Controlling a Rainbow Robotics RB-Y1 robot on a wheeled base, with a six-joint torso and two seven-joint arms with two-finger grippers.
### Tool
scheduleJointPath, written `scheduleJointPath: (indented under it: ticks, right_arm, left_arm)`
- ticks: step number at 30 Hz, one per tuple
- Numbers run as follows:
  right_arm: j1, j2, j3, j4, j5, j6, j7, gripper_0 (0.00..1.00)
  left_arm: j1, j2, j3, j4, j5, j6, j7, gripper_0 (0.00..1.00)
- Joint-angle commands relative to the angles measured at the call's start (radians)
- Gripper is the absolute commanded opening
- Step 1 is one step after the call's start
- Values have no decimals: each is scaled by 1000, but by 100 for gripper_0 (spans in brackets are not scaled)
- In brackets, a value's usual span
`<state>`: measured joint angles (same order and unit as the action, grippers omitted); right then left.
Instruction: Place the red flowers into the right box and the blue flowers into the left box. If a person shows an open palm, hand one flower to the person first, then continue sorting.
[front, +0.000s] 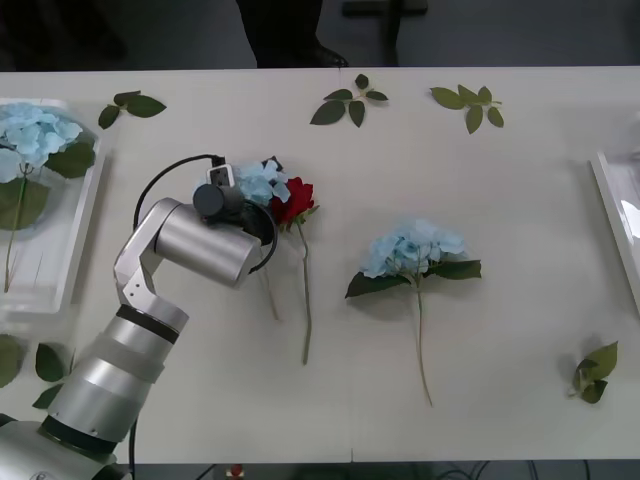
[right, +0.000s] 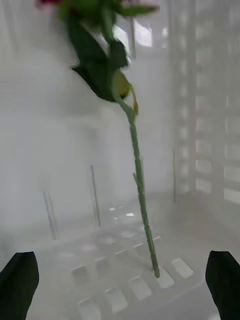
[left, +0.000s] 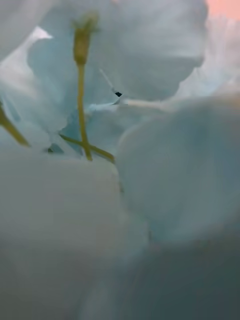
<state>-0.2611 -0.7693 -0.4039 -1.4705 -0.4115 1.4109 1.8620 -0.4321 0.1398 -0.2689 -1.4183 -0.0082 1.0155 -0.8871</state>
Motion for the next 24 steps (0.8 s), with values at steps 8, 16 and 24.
scheduleJointPath:
  ticks: [8,16,24]
  right_arm:
    - [-20,105,-18,-370,-342,290,32,97]
    - [0,223,111,-488,-418,338,-133,97]
    - [82,235,338,-553,-329,184,-291,97]
  left_arm:
    - [15,86,11,-159,120,49,-47,0]
    - [93,192,139,-531,333,331,-227,0]
    - [116,201,307,-702,623,339,-437,0]
